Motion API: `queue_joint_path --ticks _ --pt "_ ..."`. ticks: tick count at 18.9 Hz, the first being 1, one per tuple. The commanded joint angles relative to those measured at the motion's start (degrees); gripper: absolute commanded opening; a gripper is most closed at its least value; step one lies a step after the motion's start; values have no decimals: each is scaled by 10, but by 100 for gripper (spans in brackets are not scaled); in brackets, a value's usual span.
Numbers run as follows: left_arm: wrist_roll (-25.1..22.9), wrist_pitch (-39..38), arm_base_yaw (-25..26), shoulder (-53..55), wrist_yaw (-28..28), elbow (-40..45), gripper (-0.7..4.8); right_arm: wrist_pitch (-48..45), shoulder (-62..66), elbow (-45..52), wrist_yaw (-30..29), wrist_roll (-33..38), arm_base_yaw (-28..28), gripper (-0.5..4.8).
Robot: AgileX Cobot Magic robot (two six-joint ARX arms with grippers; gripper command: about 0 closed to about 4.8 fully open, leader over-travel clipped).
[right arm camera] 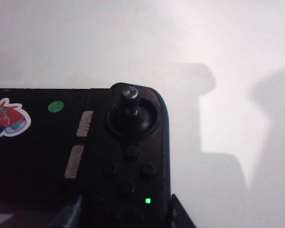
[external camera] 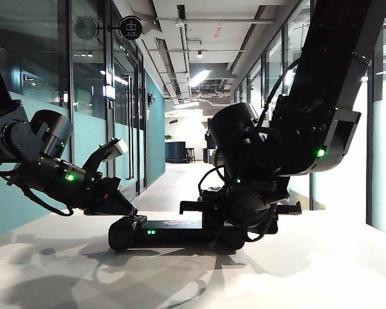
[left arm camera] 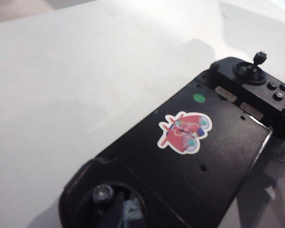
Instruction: Push the left joystick on the remote control sitting on the white table forward to make the robot dog walk in a straight line until it approaches the door.
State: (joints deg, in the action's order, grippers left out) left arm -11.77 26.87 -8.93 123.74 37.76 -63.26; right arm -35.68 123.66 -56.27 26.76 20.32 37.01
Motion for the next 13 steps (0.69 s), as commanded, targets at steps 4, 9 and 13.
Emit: queue_joint_path --ticks 4,9,13 --pt "2 26 2 0 -5 -3 -6 -1 -3 0 1 -4 1 165" --pt "2 26 2 1 -5 -3 -6 -1 -3 0 1 -4 1 165" --pt "9 26 2 1 -5 -3 -6 -1 -3 0 1 -4 1 165"
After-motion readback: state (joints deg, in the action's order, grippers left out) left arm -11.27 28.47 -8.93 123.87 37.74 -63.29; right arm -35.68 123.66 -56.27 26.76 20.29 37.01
